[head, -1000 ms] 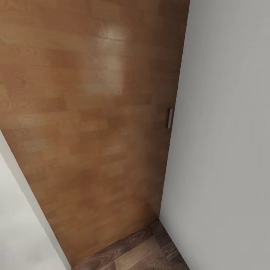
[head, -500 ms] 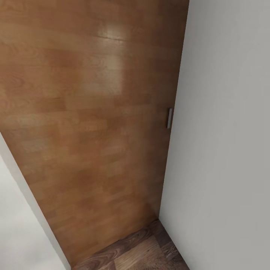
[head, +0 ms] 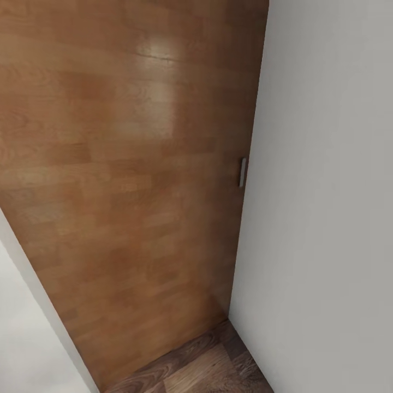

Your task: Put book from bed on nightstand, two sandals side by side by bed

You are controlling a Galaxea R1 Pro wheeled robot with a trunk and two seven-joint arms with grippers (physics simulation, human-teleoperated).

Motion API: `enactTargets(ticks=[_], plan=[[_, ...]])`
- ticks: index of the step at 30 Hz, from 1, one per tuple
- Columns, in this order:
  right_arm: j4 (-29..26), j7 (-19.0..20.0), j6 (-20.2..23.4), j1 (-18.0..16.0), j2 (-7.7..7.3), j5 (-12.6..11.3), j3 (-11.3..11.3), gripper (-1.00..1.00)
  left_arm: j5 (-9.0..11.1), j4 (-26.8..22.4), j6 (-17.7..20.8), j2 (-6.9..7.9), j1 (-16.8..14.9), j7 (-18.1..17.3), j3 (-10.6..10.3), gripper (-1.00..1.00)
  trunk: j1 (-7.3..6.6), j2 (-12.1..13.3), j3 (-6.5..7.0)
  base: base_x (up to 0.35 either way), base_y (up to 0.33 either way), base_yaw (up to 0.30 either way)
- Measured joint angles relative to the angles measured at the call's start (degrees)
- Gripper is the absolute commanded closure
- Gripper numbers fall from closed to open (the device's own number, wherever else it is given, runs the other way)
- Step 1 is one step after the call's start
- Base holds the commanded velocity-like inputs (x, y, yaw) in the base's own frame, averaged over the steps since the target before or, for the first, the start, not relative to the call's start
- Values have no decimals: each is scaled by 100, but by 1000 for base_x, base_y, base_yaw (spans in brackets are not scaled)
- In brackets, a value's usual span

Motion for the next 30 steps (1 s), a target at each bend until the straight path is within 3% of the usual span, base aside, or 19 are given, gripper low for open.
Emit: enactTargets(ticks=[30], plan=[[0,8,-31,0,4,3,6,-100,1,0,0,0,0,-4,1,-100,0,0,187,0,0,-192]])
